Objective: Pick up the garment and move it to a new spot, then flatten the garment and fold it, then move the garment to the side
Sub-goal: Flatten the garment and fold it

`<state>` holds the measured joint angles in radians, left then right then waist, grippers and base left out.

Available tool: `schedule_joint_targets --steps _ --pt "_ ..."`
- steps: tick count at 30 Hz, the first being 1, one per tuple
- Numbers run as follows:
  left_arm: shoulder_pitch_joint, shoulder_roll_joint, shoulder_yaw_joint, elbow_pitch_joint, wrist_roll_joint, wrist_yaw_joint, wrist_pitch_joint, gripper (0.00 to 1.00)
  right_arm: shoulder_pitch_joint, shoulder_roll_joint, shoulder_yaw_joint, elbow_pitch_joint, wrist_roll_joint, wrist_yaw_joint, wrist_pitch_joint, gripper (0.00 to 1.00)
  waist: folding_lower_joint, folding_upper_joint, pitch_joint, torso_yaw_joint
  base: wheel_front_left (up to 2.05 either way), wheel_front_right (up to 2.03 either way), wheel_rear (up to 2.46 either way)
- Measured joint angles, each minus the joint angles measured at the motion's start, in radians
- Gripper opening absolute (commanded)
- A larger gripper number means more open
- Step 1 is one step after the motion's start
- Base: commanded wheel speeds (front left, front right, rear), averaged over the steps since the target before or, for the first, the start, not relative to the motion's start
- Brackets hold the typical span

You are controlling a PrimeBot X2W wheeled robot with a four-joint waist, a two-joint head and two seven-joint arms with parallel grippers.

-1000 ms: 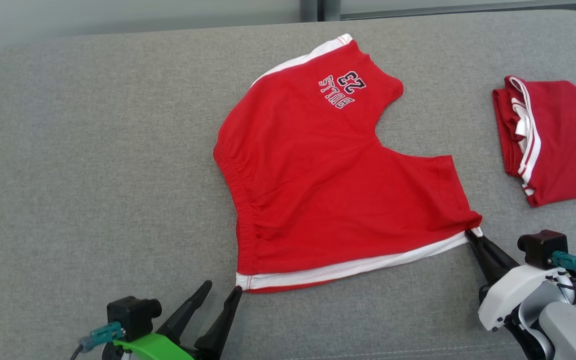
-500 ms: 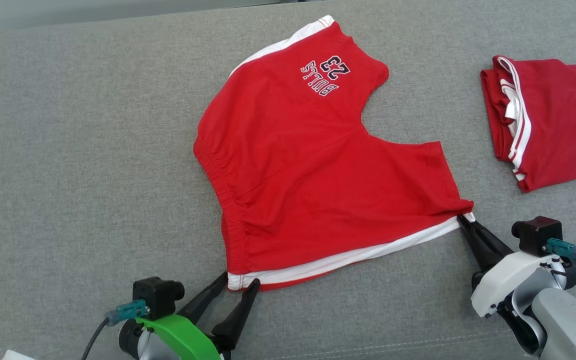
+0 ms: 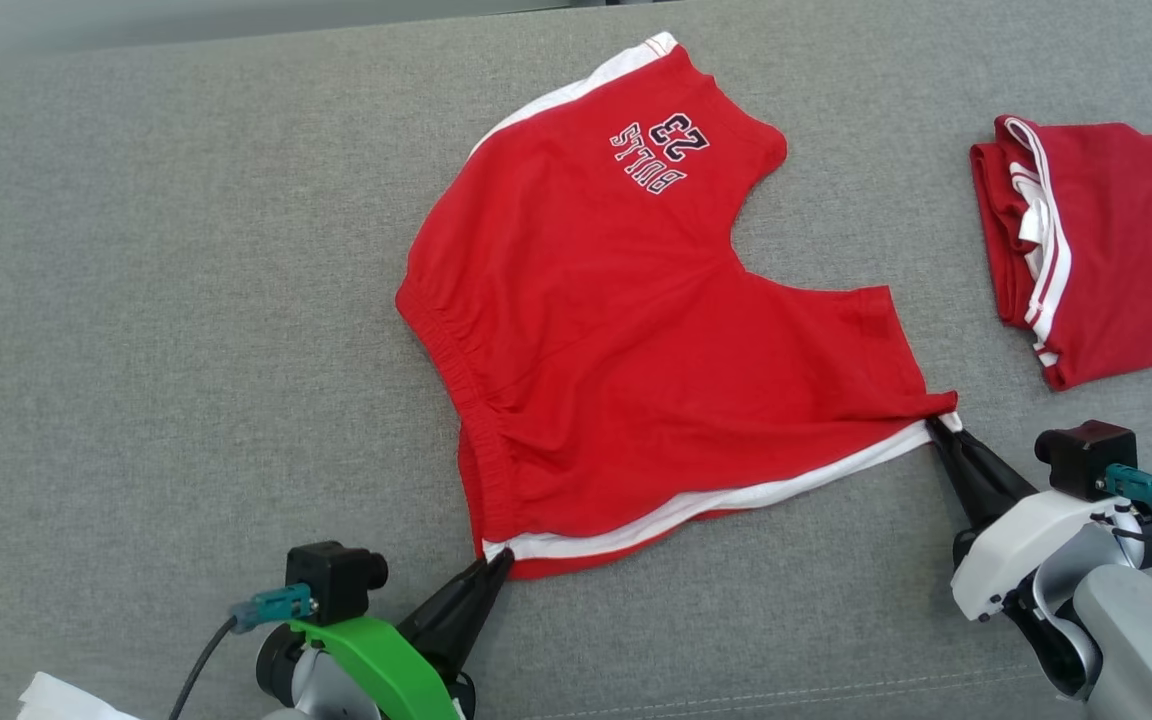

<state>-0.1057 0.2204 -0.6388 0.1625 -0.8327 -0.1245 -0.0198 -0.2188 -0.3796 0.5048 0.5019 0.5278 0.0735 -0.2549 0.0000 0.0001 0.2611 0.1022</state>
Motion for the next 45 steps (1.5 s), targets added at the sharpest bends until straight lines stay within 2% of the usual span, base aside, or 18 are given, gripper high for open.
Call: schedule_joint_targets --steps 4,10,16,27,31,35,40,42,45 --pt "0.000 0.025 0.000 -0.020 -0.040 0.000 0.010 0.00 0.009 -0.014 -0.012 -0.006 0.001 0.007 0.000 0.00 0.0000 0.0000 -0.014 0.004 0.00 0.00 0.00" --pt "0.029 0.084 0.018 -0.080 -0.110 -0.006 0.031 0.00 0.083 -0.069 -0.059 -0.071 0.009 0.014 0.000 0.00 0.0001 0.0000 -0.053 0.003 0.00 0.00 0.00" --pt "0.107 0.123 0.016 -0.157 -0.177 -0.007 0.071 0.00 0.214 -0.068 -0.124 -0.156 0.098 0.023 0.001 0.00 0.0001 0.0000 -0.110 -0.009 0.00 0.00 0.00" --pt "0.299 0.221 0.022 -0.314 -0.304 -0.008 0.163 0.00 0.414 -0.120 -0.183 -0.331 0.275 0.040 0.046 0.00 0.0001 0.0000 -0.202 -0.057 0.00 0.00 0.00" --pt "0.300 0.236 0.046 -0.387 -0.370 -0.007 0.188 0.00 0.390 -0.158 -0.193 -0.429 0.290 0.041 0.078 0.00 0.0001 0.0000 -0.193 -0.069 0.00 0.00 0.00" --pt "0.299 0.239 0.081 -0.450 -0.457 0.003 0.226 0.00 0.273 -0.195 -0.173 -0.522 0.296 0.041 0.151 0.00 0.0000 0.0000 -0.160 -0.070 0.00 0.00 0.00" --pt "0.239 0.261 0.150 -0.496 -0.519 0.052 0.262 0.00 0.110 -0.196 -0.141 -0.581 0.346 0.042 0.268 0.00 0.0000 -0.0001 -0.101 -0.056 0.00 0.00 0.00" --pt "0.192 0.284 0.174 -0.505 -0.521 0.068 0.286 0.00 0.049 -0.188 -0.133 -0.582 0.370 0.042 0.316 0.00 0.0001 0.0000 -0.075 -0.047 0.00 0.00 0.00" --pt "0.132 0.285 0.195 -0.519 -0.549 0.097 0.316 0.00 -0.039 -0.182 -0.133 -0.566 0.402 0.042 0.377 0.00 0.0001 0.0000 -0.038 -0.029 0.00 0.00 0.00"
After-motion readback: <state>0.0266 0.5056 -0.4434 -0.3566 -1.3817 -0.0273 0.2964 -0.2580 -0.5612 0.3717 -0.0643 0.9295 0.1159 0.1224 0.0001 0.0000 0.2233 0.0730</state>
